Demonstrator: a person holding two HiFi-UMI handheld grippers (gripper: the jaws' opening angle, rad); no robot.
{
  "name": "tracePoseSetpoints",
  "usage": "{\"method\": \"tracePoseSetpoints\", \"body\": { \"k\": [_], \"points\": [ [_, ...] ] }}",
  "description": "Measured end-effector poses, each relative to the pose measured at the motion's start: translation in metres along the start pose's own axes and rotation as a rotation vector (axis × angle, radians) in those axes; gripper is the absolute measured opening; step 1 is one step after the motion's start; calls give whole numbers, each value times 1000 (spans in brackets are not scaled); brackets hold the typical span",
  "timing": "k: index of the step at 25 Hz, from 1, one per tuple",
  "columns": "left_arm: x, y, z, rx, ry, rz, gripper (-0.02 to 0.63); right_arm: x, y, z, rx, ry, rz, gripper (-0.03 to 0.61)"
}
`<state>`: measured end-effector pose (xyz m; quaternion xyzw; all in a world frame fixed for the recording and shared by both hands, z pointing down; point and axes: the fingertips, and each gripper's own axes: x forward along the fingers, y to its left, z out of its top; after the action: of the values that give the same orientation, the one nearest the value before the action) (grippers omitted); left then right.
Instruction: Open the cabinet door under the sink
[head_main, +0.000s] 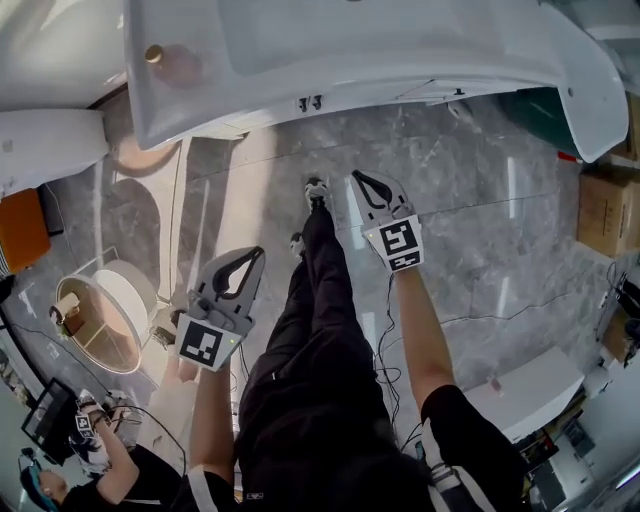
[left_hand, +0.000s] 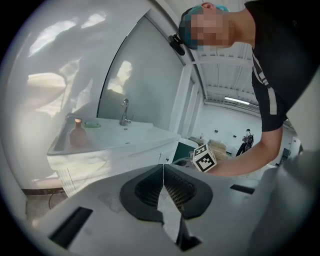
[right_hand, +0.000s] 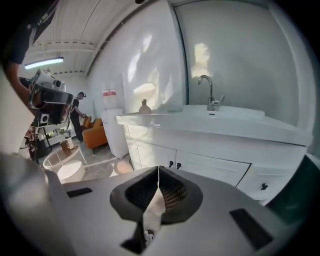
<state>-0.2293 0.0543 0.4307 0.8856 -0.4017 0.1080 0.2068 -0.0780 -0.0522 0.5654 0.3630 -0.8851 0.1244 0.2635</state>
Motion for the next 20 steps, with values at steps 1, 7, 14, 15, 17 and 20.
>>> {"method": "tracePoseSetpoints", "body": {
  "k": [1, 7, 14, 15, 17, 20],
  "points": [
    [6, 3, -4, -5, 2, -2, 15, 9, -2, -2, 0, -1, 7, 61],
    [28, 17, -28, -38, 17, -13, 15, 60, -14, -24, 0, 7, 13, 61],
    [34, 22, -52, -84, 24, -11, 15, 114, -34, -51, 43, 46, -15, 102],
    [34, 23, -53, -91, 23, -8, 15, 124, -39, -55, 54, 53, -26, 107],
    [33, 23, -57, -102, 28, -3, 15, 142, -49, -60, 78, 63, -51, 119],
    [32, 25, -63, -117, 35, 3, 15, 170, -60, -66, 124, 80, -95, 135]
  ]
}}
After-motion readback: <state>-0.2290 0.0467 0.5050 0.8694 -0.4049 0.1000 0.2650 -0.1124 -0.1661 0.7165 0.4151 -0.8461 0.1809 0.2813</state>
